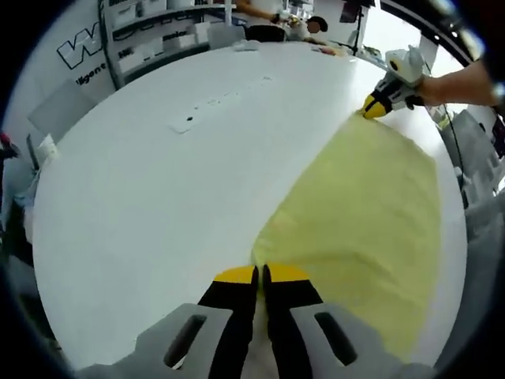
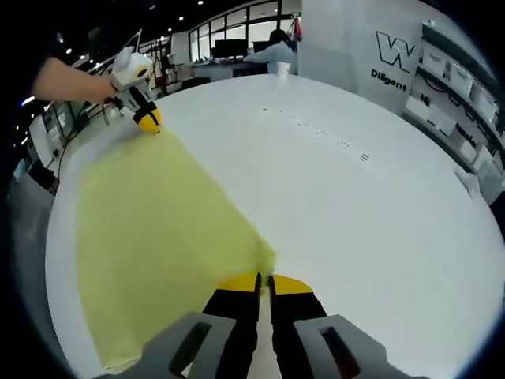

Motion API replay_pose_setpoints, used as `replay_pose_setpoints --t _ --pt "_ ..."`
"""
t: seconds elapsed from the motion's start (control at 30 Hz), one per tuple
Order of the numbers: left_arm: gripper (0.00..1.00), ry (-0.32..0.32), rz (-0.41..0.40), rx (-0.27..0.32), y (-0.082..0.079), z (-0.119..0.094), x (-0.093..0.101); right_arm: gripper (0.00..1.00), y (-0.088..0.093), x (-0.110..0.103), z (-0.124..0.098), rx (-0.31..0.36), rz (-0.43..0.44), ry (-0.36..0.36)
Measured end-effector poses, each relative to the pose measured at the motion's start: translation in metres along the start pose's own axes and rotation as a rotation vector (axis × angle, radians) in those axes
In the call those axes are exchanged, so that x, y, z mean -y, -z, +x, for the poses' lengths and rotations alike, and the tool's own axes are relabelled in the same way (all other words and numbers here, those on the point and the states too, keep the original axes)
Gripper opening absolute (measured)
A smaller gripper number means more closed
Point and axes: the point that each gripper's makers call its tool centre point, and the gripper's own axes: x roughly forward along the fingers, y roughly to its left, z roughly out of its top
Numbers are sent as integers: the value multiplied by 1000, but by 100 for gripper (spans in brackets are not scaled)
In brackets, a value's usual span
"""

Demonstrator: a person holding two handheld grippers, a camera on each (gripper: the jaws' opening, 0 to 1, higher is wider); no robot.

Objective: Fold the garment on the visible template until the final outline fits inside the template.

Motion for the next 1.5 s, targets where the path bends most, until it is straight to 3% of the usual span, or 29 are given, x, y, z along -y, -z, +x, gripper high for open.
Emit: replay_pose_setpoints --t 0.1,0.33,0.43,0.47,0.53,0.77,0.9,1.5 --pt "11 -31 -10 14 1 -2 -8 0 -2 7 0 26 75 28" --pt "10 -96 -47 50 -3 -7 -20 0 -9 13 3 47 126 71" --pt "8 -178 -77 39 2 -14 -36 0 -14 15 2 64 125 84" --pt "7 -177 -84 49 2 -16 -37 0 -15 15 3 58 135 85" --pt "9 -145 -167 69 3 -19 -32 4 -12 17 2 40 151 99" --pt "25 -87 -261 59 22 -30 -10 10 -5 13 -17 54 185 98" --pt "27 -40 -313 42 32 -35 9 11 4 2 -26 52 187 82" --pt "30 1 -401 1 71 -49 61 18 37 -66 -50 38 233 -2"
